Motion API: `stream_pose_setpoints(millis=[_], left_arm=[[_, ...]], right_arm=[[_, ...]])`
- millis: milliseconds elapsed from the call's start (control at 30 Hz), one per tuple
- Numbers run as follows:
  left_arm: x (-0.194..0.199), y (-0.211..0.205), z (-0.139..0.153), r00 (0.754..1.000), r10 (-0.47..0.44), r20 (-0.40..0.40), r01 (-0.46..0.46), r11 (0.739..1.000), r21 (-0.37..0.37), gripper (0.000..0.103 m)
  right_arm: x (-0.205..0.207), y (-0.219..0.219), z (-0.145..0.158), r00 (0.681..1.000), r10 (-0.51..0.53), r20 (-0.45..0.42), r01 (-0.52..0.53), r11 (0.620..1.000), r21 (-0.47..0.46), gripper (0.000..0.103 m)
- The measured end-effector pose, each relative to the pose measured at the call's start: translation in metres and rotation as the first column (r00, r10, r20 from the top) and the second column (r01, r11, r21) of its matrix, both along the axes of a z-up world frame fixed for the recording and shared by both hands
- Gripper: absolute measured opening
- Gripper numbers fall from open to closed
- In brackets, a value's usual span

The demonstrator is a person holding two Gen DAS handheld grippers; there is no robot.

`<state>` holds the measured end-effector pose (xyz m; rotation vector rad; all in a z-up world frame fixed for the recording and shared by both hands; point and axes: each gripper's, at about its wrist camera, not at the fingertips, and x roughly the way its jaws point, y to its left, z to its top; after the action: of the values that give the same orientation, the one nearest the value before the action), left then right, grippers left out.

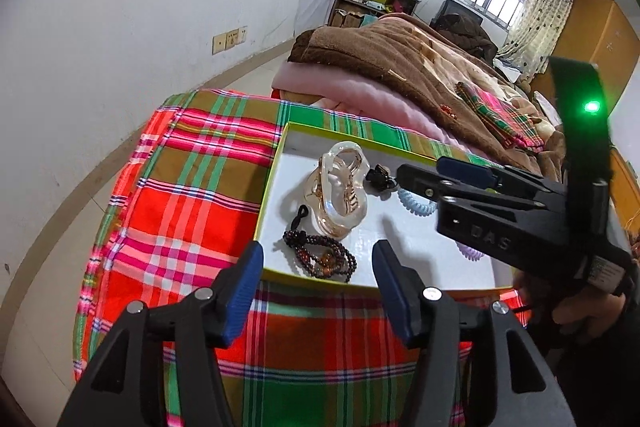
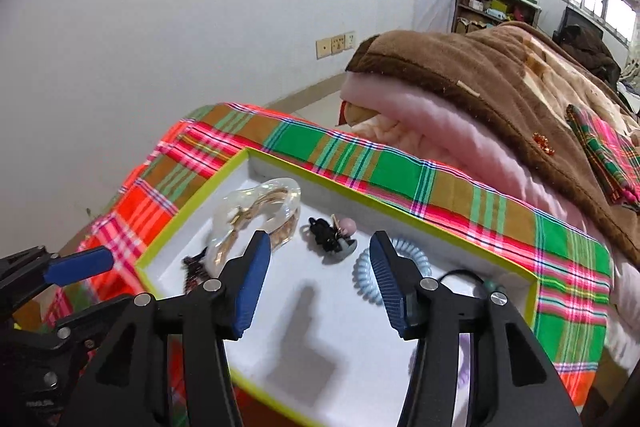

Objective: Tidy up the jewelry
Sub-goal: 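Open both tools to release the bracelet and clip into the box, then grasp the black wristband with the right tool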

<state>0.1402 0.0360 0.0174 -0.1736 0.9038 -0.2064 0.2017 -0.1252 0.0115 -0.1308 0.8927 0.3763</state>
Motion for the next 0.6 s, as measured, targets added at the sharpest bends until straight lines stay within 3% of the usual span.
stream_pose_setpoints(millis=[600], left_arm=[[-0.047,-0.024,0.021,0.995,-0.054,0.079,0.051,0.998,0.035,0.063]], right_arm=[[-0.106,-0.053,0.045,0.981,-0.115,0.158,0.108,0.993,0.057,0.053]])
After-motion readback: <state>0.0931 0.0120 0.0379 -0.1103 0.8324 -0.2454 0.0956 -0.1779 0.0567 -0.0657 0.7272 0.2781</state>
